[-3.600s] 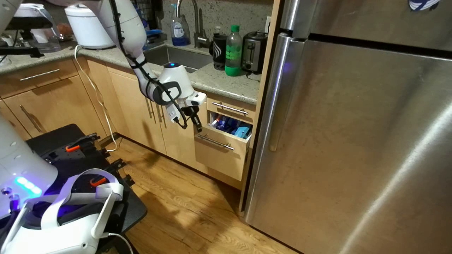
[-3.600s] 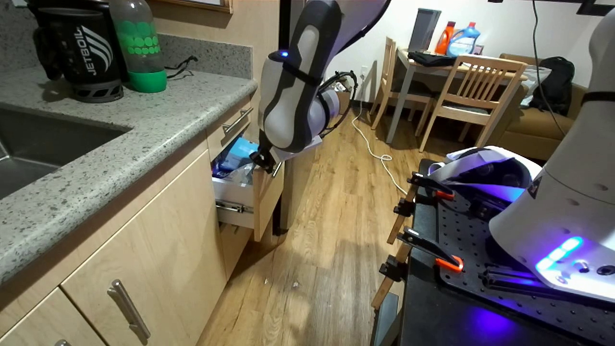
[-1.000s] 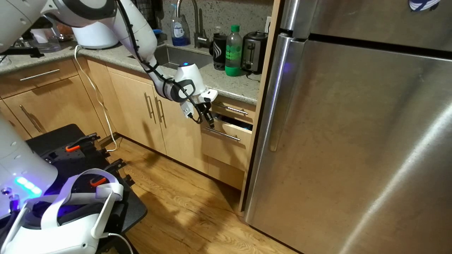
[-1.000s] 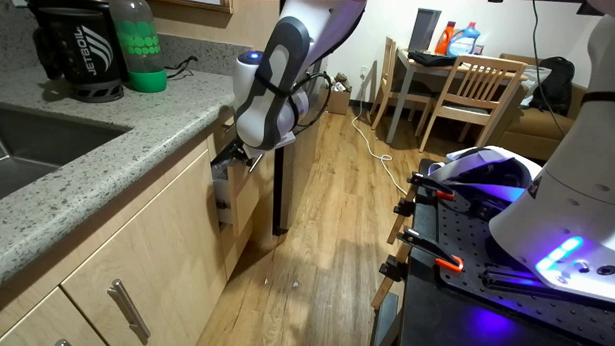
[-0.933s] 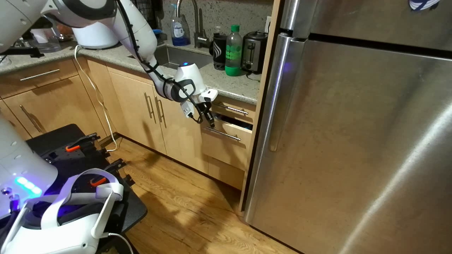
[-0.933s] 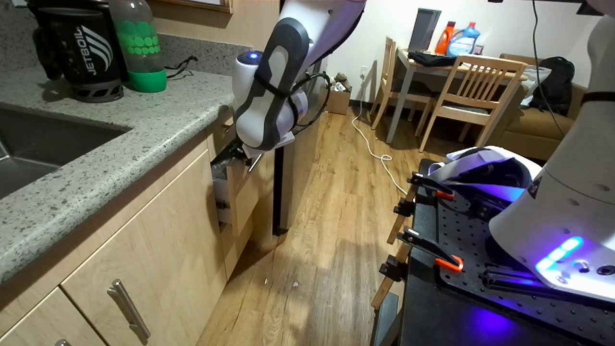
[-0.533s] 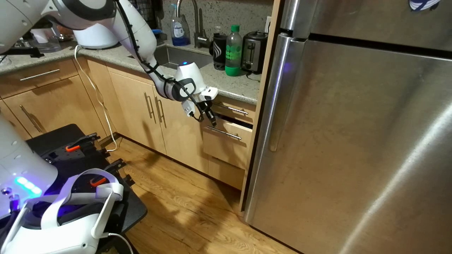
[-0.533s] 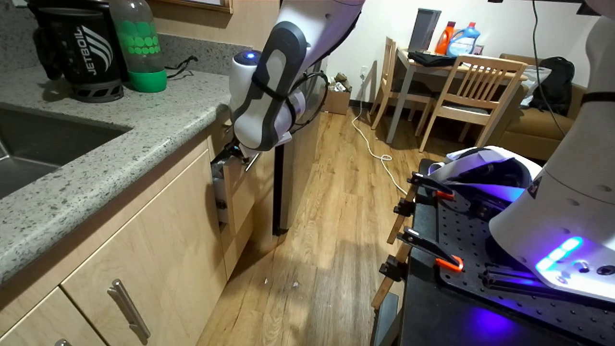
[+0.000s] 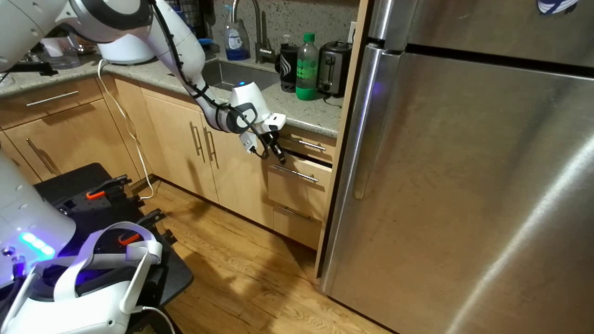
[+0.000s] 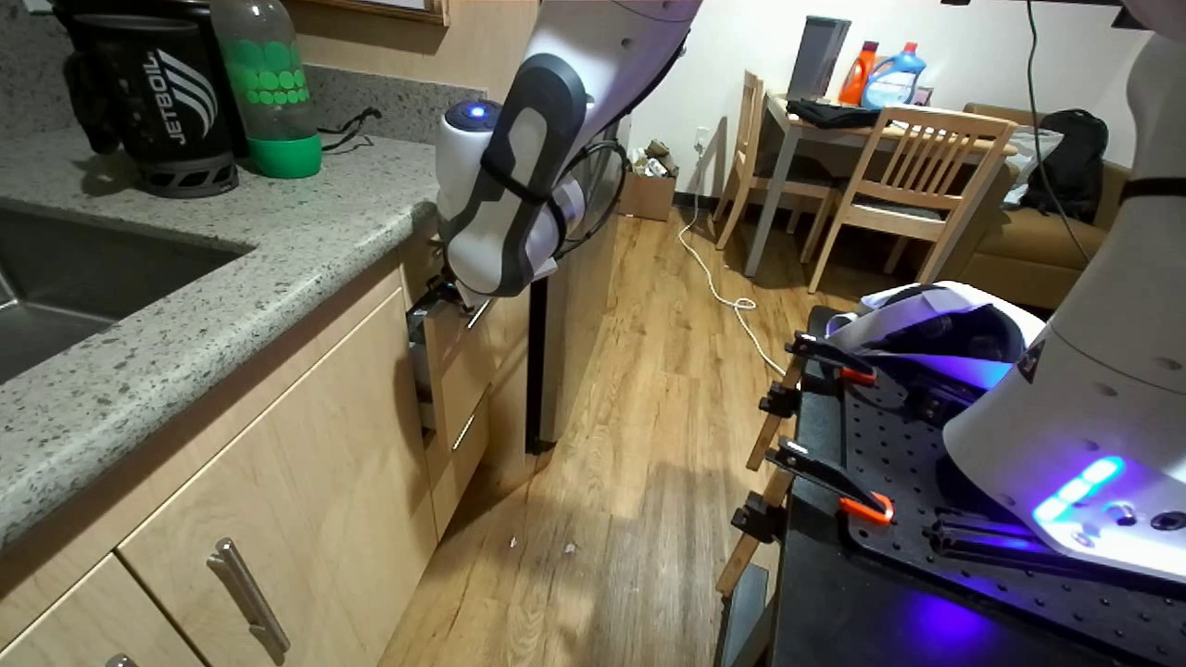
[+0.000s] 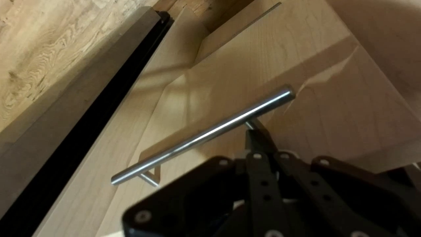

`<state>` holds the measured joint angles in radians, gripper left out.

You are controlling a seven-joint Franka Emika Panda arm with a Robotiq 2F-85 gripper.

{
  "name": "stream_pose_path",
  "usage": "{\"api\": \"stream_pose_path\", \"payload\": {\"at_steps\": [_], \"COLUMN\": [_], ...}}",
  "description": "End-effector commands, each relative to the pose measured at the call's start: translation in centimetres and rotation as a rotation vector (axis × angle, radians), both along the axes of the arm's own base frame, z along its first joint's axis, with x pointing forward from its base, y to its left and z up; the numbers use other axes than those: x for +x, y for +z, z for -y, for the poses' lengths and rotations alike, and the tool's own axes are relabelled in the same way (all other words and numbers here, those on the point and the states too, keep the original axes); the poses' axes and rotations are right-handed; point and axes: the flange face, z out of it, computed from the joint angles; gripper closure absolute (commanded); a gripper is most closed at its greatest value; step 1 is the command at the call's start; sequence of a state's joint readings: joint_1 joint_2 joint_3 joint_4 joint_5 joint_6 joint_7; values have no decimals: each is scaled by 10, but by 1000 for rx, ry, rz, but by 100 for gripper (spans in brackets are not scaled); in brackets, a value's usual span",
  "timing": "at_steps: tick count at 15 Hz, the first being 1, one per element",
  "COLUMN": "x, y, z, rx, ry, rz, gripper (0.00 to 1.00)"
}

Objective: Close the second drawer

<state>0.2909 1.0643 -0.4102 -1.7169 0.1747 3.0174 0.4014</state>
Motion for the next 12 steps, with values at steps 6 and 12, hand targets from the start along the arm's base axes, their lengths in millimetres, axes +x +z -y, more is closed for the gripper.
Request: {"api": "stream_pose_path", "payload": {"at_steps": [6, 12], "x": [21, 16], "y": [-5, 0], "z": [-7, 0], "rx": [-44, -72], "ry": [59, 71], "rz": [165, 205], "gripper": [100, 100]}}
